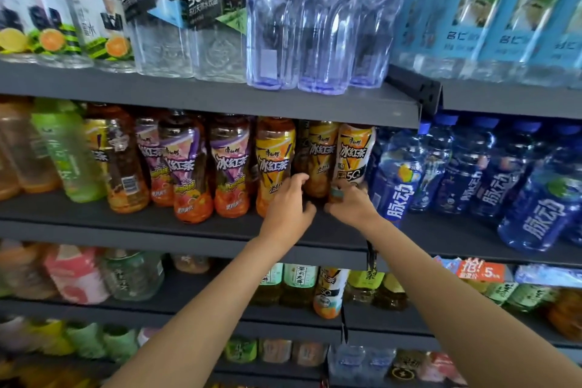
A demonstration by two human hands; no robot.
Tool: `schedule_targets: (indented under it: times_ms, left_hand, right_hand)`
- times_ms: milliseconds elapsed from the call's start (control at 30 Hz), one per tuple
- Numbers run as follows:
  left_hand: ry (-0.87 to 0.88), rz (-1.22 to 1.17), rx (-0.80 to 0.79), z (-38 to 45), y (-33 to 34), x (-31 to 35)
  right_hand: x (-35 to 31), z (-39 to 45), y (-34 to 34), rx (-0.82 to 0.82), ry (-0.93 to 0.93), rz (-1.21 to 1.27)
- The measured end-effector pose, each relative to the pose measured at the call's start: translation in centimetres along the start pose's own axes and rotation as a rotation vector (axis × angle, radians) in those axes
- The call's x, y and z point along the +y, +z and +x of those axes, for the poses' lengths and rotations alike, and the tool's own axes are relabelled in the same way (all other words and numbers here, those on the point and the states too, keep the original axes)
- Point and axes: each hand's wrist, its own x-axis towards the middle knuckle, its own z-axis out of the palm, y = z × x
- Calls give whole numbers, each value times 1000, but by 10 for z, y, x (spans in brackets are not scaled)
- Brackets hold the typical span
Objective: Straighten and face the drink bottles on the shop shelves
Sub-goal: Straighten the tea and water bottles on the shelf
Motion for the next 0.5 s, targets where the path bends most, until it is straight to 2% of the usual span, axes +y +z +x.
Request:
schedule_targets:
  times_ms: [367, 500]
  left_hand:
    - [42, -28, -10, 3, 17, 3]
    - [91, -52, 56, 4, 15, 11]
  right_hand:
    - [-1, 23, -4, -26, 54, 37]
    - [-1, 14, -4, -91, -24, -14]
